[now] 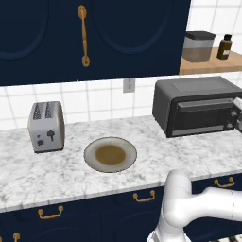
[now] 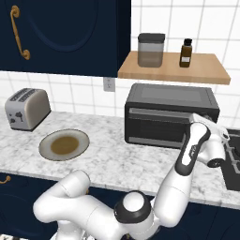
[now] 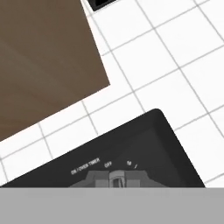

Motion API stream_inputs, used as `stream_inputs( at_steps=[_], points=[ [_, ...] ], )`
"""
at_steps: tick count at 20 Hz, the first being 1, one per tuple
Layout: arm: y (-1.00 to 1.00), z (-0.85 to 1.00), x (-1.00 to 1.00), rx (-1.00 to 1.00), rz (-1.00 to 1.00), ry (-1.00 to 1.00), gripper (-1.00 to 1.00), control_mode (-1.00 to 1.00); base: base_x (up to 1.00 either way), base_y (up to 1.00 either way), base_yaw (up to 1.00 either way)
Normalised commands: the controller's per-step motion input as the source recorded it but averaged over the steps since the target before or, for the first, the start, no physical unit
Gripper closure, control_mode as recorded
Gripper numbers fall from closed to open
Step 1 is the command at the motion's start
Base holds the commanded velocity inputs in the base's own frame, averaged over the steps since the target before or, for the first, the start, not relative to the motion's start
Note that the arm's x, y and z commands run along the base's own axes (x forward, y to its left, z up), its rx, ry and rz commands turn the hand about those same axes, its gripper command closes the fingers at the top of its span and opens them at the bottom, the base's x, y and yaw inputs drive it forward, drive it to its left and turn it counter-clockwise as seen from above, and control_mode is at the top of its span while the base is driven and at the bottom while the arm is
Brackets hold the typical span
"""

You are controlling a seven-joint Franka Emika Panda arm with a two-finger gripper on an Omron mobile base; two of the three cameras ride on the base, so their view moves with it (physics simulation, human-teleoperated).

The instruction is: Pick up the kebab skewer and baguette bread, and place them inside the toaster oven. Close the toaster oven door and start by setting the timer.

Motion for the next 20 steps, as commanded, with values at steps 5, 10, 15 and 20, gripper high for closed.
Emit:
stream_inputs(
  at_steps=[5,10,15,20],
  points=[
    [0.0,-0.01,0.0,0.25,0.0,0.0,1.0,-1.0,0.0,0.0,0.0],
    [0.0,0.0,0.0,0.28,0.0,0.07,1.0,-1.0,0.0,0.0,0.0],
    [0.0,-0.02,-0.02,0.27,0.0,0.11,1.0,-1.0,0.0,0.0,0.0],
    [0.0,-0.18,-0.12,0.25,0.0,0.07,1.0,-1.0,0.0,0.0,0.0]
  ],
)
